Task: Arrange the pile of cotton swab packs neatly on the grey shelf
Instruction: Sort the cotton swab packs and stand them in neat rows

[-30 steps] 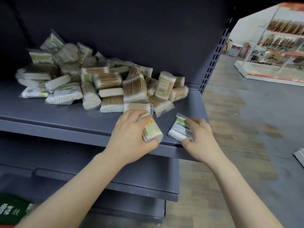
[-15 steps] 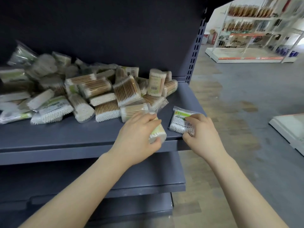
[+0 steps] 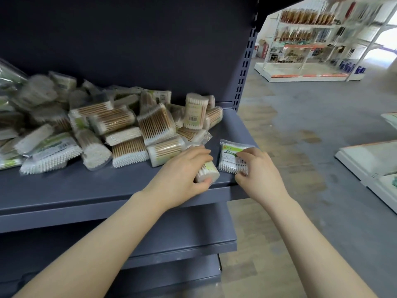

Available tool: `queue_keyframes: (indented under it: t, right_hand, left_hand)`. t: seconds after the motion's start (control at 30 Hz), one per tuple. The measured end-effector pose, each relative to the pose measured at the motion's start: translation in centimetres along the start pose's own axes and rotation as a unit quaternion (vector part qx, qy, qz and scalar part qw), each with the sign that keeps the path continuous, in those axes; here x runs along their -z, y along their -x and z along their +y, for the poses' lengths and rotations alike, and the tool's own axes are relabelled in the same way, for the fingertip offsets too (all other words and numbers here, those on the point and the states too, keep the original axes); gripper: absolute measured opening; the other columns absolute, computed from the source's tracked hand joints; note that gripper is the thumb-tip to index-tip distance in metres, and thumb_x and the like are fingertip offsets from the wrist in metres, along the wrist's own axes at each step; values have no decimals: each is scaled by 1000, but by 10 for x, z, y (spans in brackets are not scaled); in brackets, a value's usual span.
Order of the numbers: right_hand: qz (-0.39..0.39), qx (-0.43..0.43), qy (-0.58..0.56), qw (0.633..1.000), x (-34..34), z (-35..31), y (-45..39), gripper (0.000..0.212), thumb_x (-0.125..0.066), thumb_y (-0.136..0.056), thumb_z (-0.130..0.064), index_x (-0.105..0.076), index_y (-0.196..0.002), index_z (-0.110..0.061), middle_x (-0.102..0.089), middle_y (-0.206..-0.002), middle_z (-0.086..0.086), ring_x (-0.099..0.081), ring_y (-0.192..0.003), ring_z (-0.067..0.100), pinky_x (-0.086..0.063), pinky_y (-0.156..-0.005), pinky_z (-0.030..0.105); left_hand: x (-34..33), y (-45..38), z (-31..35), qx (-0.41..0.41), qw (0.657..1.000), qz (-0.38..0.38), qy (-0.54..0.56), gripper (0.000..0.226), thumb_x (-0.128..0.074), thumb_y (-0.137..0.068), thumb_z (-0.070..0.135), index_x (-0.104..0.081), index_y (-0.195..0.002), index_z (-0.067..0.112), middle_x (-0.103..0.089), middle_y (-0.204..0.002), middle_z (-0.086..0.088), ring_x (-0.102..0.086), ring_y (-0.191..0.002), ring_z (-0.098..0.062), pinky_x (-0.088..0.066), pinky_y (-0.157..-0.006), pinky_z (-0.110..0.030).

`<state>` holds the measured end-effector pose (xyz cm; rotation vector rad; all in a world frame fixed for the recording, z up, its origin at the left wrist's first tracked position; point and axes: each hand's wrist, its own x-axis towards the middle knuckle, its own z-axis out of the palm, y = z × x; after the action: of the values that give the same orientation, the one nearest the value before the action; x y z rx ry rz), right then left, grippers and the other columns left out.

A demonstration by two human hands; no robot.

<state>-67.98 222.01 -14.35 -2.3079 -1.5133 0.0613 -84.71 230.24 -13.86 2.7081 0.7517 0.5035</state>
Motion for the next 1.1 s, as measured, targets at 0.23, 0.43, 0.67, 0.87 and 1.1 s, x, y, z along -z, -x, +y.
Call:
queue_keyframes:
  t: [0.23,0.43,0.67,0.87,1.1]
  right_hand:
    - [-5,-2,2,1000,-2,5,-15,49,-54,-77,-6,-52,-126,-10,-47,-131,4,-40,-116,27,-42,-86,34]
    - [-2,-2,2,1000,-4,7,-26,47,-52,-78,-3,-53,-124,-9,-48,-129,6,-41,-115,28,-39,-84,33]
    - [2,7,-4,1000,-7,8,-38,48,-49,-77,2,-53,-124,-7,-50,-128,9,-42,-115,29,-34,-81,29]
    - [-1,14,-5,1000,-10,5,-47,44,-48,-77,2,-55,-120,-5,-51,-127,10,-44,-113,31,-38,-82,33]
    - [4,30,-10,1000,-12,5,-52,47,-48,-77,2,-55,-122,-7,-52,-127,9,-44,-114,30,-40,-82,33]
  left_hand:
    - [-5,-4,-11,-4,998,47,-36,47,-50,-75,43,-67,-107,14,-58,-116,-9,-47,-111,-24,-38,-98,-41]
    - [-4,-5,-16,23,992,77,-98,51,-46,-75,50,-68,-111,22,-61,-114,-10,-53,-103,-31,-37,-96,-40]
    - [-1,-13,-15,26,989,64,-132,56,-49,-74,50,-65,-113,13,-64,-116,-5,-61,-104,-26,-33,-98,-43]
    - [4,-16,-17,34,992,30,-118,55,-61,-78,43,-58,-125,14,-55,-131,-4,-52,-120,-25,-17,-106,-36]
    - [3,-17,-25,38,990,45,-125,55,-57,-78,39,-57,-126,12,-54,-133,-7,-48,-125,-25,-11,-111,-29]
